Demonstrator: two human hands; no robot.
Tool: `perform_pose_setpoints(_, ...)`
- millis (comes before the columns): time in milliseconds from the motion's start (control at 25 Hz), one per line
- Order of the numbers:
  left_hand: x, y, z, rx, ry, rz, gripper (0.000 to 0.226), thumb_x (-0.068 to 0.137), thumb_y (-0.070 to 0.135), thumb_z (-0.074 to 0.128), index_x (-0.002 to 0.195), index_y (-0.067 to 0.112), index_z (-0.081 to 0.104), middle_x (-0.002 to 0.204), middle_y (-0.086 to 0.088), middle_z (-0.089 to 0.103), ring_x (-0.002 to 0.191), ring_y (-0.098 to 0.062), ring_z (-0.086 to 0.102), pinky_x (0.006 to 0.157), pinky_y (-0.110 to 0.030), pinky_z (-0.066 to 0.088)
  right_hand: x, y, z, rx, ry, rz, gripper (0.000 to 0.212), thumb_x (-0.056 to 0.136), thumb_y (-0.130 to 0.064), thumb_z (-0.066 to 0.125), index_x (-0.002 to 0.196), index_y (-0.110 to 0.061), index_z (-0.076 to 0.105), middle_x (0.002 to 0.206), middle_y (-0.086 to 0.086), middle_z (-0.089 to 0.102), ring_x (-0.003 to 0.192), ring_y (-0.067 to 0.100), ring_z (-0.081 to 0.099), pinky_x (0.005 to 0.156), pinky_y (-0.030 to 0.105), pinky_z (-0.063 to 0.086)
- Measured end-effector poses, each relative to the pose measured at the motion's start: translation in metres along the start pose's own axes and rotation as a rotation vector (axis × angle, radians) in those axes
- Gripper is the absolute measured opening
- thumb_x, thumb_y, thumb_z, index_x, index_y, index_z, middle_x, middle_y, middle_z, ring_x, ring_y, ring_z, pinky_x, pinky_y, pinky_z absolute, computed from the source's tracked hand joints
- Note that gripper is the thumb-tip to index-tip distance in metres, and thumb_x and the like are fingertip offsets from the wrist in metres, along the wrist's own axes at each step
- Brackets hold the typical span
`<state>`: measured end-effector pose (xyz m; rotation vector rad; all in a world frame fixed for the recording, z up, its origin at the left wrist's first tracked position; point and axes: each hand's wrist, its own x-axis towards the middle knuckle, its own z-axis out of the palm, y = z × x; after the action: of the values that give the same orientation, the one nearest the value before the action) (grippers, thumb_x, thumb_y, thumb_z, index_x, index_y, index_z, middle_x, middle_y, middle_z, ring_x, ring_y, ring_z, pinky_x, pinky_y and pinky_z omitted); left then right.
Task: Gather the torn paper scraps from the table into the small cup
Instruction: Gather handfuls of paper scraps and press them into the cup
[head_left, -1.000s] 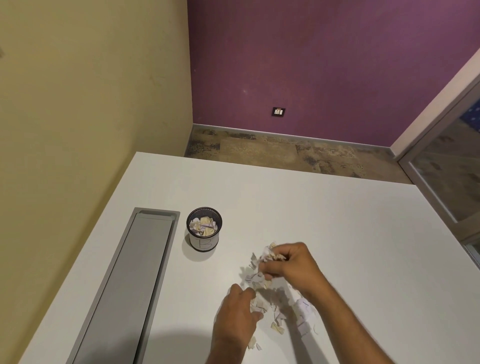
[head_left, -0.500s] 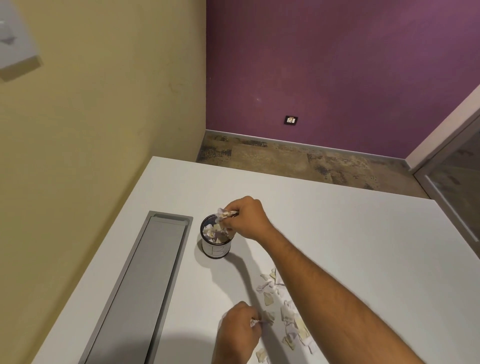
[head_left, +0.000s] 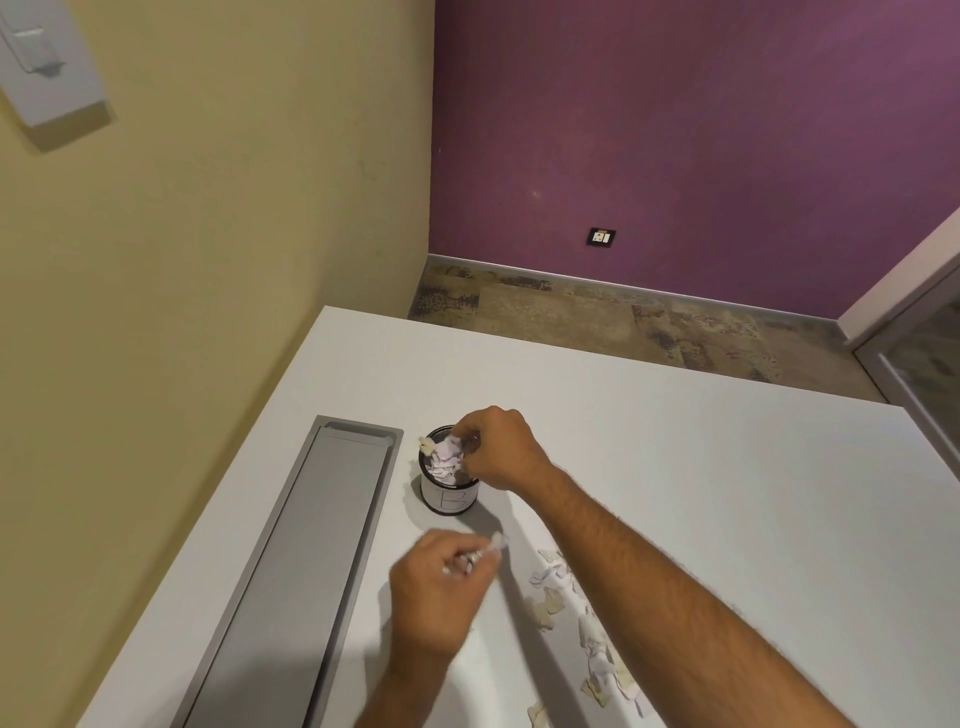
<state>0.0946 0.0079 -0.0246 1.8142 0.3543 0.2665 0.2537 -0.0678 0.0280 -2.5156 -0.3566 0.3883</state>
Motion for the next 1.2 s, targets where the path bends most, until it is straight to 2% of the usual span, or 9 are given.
perform_pose_setpoints(200,0.076,0.04,-0.024,0.107,0.161,0.14,0.01,0.069,0.018,0.085,0.074,0.023,0.077,0.074,0.01,0.07,0.066,-0.007,0.064,0.064,-0.013,0.049,-0.011,0.018,-0.006,0.198,0.14,0.025,0.035,0.071,0.0,0.065,0.099,-0.017,0.075,0.099,0.0,0.076,0.087,0.012,0.07,0.081,0.025,0.056)
perform_pose_setpoints(360,0.117,0.043,-0.019,0.383,-0.023,0.154,0.01,0.074,0.012,0.078,0.083,0.016,0.077,0.086,-0.001,0.071,0.079,-0.016,0.065,0.074,-0.029,0.054,-0.024,0.038,-0.007,0.411,0.294,0.111,0.029,0.078,0.003,0.062,0.097,-0.015,0.076,0.093,-0.001,0.075,0.087,0.012,0.071,0.085,0.034,0.059)
perform_pose_setpoints(480,0.132,0.036,-0.009,0.693,-0.203,0.124,0.017,0.08,0.015,0.07,0.096,0.017,0.076,0.1,-0.005,0.07,0.095,-0.025,0.063,0.08,-0.033,0.052,-0.035,0.053,-0.006,0.458,0.309,0.153,0.028,0.08,0.003,0.061,0.093,-0.017,0.076,0.088,-0.005,0.074,0.085,0.011,0.071,0.082,0.038,0.06)
perform_pose_setpoints(600,0.137,0.031,-0.003,0.875,-0.325,0.16,0.023,0.085,0.026,0.065,0.107,0.022,0.07,0.102,-0.006,0.069,0.106,-0.026,0.054,0.083,-0.035,0.049,-0.049,0.073,-0.005,0.446,0.297,0.197,0.03,0.079,0.001,0.061,0.09,-0.023,0.075,0.085,-0.015,0.072,0.081,0.005,0.07,0.083,0.034,0.06)
perform_pose_setpoints(760,0.131,0.03,-0.002,0.879,-0.3,0.267,0.029,0.089,0.039,0.061,0.11,0.019,0.066,0.102,-0.003,0.069,0.105,-0.026,0.05,0.08,-0.036,0.047,-0.069,0.104,-0.005,0.365,0.285,0.265,0.031,0.078,-0.001,0.063,0.097,-0.023,0.075,0.09,-0.015,0.071,0.083,0.001,0.067,0.088,0.03,0.058)
perform_pose_setpoints(920,0.099,0.034,0.002,0.662,-0.227,0.578,0.034,0.085,0.037,0.07,0.112,0.016,0.067,0.105,-0.001,0.068,0.099,-0.025,0.056,0.08,-0.037,0.053,-0.087,0.127,-0.006,0.152,0.176,0.328,0.034,0.076,-0.009,0.067,0.107,-0.023,0.071,0.106,-0.006,0.073,0.091,0.01,0.066,0.089,0.028,0.055)
perform_pose_setpoints(1000,0.075,0.031,0.01,0.603,-0.401,0.62,0.042,0.083,0.044,0.069,0.118,0.023,0.061,0.111,0.004,0.064,0.103,-0.019,0.056,0.086,-0.038,0.054,-0.096,0.132,-0.007,-0.022,0.094,0.306,0.034,0.074,-0.019,0.062,0.106,-0.028,0.069,0.105,-0.008,0.07,0.095,0.015,0.065,0.086,0.03,0.055)
perform_pose_setpoints(1080,0.054,0.025,0.025,0.69,-0.645,0.51,0.057,0.079,0.051,0.07,0.128,0.032,0.048,0.122,0.009,0.054,0.111,-0.014,0.05,0.092,-0.04,0.051,-0.103,0.134,-0.004,-0.206,0.021,0.257,0.029,0.073,-0.029,0.052,0.099,-0.031,0.063,0.102,-0.006,0.063,0.097,0.024,0.059,0.078,0.034,0.055)
perform_pose_setpoints(1200,0.029,0.006,0.052,0.832,-0.83,0.331,0.086,0.07,0.043,0.08,0.14,0.029,0.032,0.134,0.004,0.041,0.12,-0.022,0.044,0.095,-0.044,0.048,-0.109,0.137,0.004,-0.331,-0.098,0.278,0.043,0.077,-0.035,0.051,0.12,-0.036,0.052,0.12,-0.001,0.049,0.11,0.026,0.049,0.081,0.036,0.051)
